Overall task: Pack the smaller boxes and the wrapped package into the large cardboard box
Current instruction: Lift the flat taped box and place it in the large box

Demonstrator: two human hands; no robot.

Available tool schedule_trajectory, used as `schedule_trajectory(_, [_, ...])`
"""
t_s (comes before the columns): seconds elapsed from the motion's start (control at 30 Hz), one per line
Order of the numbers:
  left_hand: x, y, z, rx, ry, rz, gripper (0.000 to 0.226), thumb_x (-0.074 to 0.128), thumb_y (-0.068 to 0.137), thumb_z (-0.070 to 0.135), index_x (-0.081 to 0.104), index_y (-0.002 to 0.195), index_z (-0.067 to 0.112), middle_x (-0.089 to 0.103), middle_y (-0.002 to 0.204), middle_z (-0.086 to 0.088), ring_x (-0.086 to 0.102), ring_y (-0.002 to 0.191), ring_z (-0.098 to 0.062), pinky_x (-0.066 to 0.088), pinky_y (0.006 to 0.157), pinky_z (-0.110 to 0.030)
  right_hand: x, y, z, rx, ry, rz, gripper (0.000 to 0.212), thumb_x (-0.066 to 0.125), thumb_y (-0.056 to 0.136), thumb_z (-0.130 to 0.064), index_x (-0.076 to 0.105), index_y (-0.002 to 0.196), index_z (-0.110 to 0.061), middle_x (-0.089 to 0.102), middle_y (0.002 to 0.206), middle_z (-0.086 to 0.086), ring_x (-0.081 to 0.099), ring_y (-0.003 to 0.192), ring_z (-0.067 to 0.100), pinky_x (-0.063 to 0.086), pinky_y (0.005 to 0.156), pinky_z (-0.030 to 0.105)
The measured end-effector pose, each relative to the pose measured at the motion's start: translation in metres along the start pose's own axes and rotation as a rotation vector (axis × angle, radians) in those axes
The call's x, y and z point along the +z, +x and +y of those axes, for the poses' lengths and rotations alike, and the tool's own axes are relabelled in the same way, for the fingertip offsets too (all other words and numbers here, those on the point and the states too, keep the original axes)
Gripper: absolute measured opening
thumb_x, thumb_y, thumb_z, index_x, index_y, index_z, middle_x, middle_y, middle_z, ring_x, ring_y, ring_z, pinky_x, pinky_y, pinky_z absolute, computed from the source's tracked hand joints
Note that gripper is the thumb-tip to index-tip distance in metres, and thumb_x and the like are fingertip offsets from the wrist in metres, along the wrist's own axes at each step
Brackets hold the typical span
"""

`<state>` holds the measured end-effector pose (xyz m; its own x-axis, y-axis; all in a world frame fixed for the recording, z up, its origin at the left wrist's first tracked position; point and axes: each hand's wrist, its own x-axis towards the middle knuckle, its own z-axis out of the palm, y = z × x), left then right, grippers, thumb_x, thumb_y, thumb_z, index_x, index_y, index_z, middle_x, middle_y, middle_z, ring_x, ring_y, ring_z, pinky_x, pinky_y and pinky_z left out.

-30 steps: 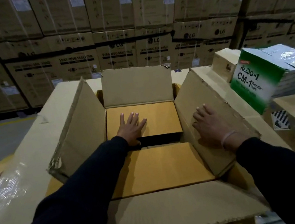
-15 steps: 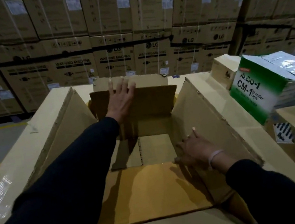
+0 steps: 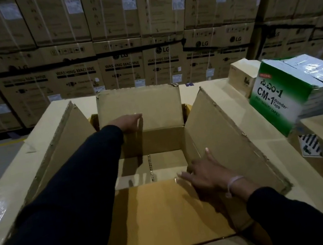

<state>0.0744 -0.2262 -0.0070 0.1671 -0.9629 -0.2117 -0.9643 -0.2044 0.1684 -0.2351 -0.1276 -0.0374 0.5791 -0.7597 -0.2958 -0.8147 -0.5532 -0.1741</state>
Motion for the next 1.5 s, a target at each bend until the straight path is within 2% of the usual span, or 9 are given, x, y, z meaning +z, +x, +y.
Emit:
schedule_trajectory(0.1, [-0.012,-0.015,-0.021,-0.052,-0.007,-0.041,0.068,0.06,0.101,0.025,0.027,0.161,0.024,0.044,0.156,-0.01,0.048,0.137,-0.031,0.039,0.116,-0.05,-0.03,-0.007,-0.002,0.074,0.308,0.158,0.06,0.028,0.107,-0.061,0.069,0.104,-0.018,0.071,0.107,0.006,0.065,0.111,0.022,0.026,0.124,0.055])
schedule_trajectory(0.17, [-0.015,-0.028,-0.038,-0.088,0.056,-0.085,0.065,0.059,0.102,0.032,0.032,0.159,0.02,0.039,0.161,-0.008,0.041,0.144,-0.03,0.034,0.119,-0.049,-0.052,-0.024,0.0,0.121,0.497,0.221,0.046,0.041,0.108,-0.053,0.07,0.109,-0.017,0.071,0.101,0.006,0.067,0.096,0.02,0.054,0.095,0.041])
schedule_trajectory(0.3, [-0.01,-0.058,-0.071,-0.125,0.187,-0.095,0.063,0.06,0.101,0.037,0.037,0.157,0.018,0.039,0.161,-0.008,0.04,0.146,-0.029,0.035,0.118,-0.046,-0.092,-0.082,-0.004,0.038,0.521,-0.121,0.023,0.067,0.099,-0.043,0.074,0.116,-0.029,0.077,0.105,0.001,0.071,0.097,0.018,0.058,0.09,0.034])
schedule_trajectory(0.5, [0.001,-0.123,-0.072,-0.167,0.263,-0.066,0.068,0.07,0.095,0.036,0.039,0.155,0.03,0.043,0.157,-0.007,0.044,0.139,-0.032,0.043,0.111,-0.046,-0.039,-0.149,-0.042,-0.071,-0.28,-0.662,0.115,0.061,0.064,-0.09,0.021,0.162,-0.046,0.029,0.168,-0.003,0.026,0.155,0.03,0.01,0.123,0.062])
schedule_trajectory(0.67, [0.006,-0.152,-0.074,-0.163,0.3,-0.08,0.074,0.076,0.087,0.043,0.041,0.153,0.038,0.04,0.16,-0.003,0.016,0.154,-0.037,0.028,0.119,-0.056,-0.038,-0.144,-0.035,-0.095,-0.36,-0.543,0.115,0.063,0.072,-0.088,0.009,0.164,-0.046,0.011,0.174,-0.001,0.012,0.159,0.032,-0.001,0.123,0.066])
schedule_trajectory(0.8, [0.004,-0.17,-0.057,-0.059,0.434,-0.108,0.074,0.07,0.092,0.048,0.037,0.156,0.03,0.044,0.158,-0.001,0.037,0.147,-0.03,0.008,0.124,-0.054,-0.042,-0.121,-0.038,-0.084,-0.399,-0.375,0.123,0.053,0.061,-0.1,0.01,0.164,-0.046,0.006,0.175,0.001,0.002,0.16,0.032,-0.011,0.118,0.075])
schedule_trajectory(1.07, [0.003,-0.189,-0.022,0.094,0.497,-0.037,0.08,0.066,0.091,0.057,0.036,0.157,0.024,0.045,0.156,-0.006,0.045,0.14,-0.028,0.034,0.117,-0.048,-0.059,-0.081,-0.043,0.131,-0.466,0.01,0.117,0.06,0.071,-0.091,0.023,0.165,-0.031,0.001,0.175,0.01,-0.017,0.158,0.04,-0.018,0.116,0.073])
schedule_trajectory(1.27, [-0.008,-0.202,0.004,0.191,0.412,0.022,0.091,0.056,0.095,0.062,0.008,0.164,0.026,0.008,0.171,-0.013,0.011,0.157,-0.034,0.004,0.125,-0.057,-0.067,-0.089,-0.041,0.198,-0.553,0.125,0.107,0.063,0.075,-0.084,0.031,0.162,-0.031,0.01,0.172,0.013,-0.01,0.158,0.044,-0.015,0.118,0.073])
schedule_trajectory(1.5, [-0.017,-0.224,0.06,0.328,0.277,0.146,0.095,0.053,0.097,0.06,-0.009,0.162,0.031,-0.013,0.17,-0.013,-0.004,0.157,-0.034,0.0,0.126,-0.056,-0.086,-0.112,-0.025,0.257,-0.45,0.198,0.105,0.065,0.078,-0.081,0.03,0.161,-0.029,0.005,0.172,0.014,-0.01,0.158,0.044,-0.01,0.119,0.074])
